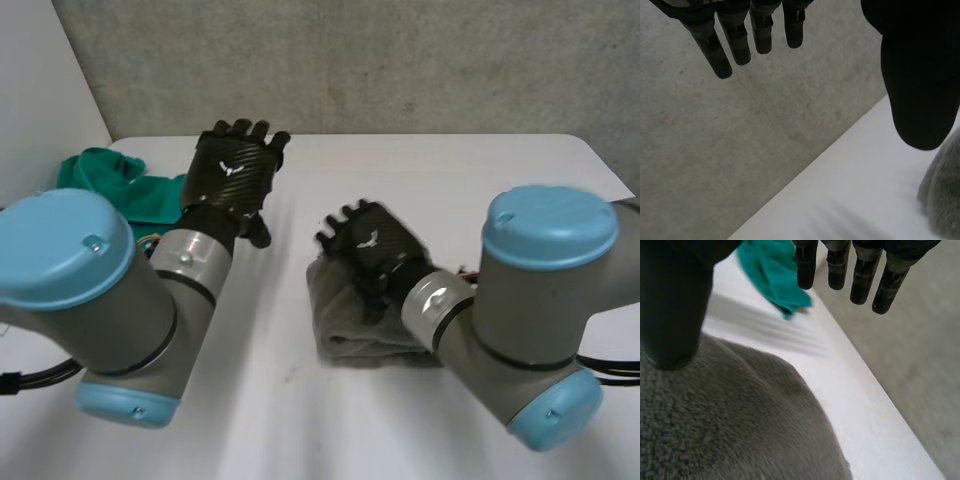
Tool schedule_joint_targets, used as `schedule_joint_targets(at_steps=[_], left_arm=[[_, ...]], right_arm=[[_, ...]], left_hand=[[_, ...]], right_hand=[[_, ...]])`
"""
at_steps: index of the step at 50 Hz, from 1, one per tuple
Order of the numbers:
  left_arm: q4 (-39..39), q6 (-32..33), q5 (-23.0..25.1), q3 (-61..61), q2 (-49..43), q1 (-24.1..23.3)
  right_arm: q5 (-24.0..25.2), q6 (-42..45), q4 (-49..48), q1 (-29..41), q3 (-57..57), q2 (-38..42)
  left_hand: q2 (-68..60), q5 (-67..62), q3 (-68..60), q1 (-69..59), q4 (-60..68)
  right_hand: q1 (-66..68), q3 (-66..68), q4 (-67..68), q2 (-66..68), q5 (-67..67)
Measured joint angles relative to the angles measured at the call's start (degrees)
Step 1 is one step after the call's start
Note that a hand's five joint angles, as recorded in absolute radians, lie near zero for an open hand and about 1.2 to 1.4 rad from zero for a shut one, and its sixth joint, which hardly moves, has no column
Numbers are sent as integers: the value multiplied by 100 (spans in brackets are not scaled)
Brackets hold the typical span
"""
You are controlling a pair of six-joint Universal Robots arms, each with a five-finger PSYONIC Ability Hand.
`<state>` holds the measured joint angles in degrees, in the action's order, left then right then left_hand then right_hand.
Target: Fold the laundry.
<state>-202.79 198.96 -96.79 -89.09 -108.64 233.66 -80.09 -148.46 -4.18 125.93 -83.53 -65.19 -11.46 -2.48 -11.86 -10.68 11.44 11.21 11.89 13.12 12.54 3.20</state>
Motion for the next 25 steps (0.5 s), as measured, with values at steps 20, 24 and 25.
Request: schedule_joint_targets(at_steps=[20, 24, 25], left_arm=[[1350, -1204, 742, 1306, -1928, -621], [1653, -1185, 693, 1337, -2183, -609], [1755, -1177, 679, 1333, -2250, -601]], right_arm=[[511, -2196, 901, -1286, -10, 489], [492, -2072, 899, -1263, 71, 800], [462, -1987, 895, -1259, 83, 852]], left_hand=[[0, 0, 0, 0, 0], [0, 0, 0, 0, 0], [0, 0, 0, 0, 0]], right_hand=[[0, -6, 0, 0, -11], [0, -6, 0, 0, -11], [0, -6, 0, 0, -11]])
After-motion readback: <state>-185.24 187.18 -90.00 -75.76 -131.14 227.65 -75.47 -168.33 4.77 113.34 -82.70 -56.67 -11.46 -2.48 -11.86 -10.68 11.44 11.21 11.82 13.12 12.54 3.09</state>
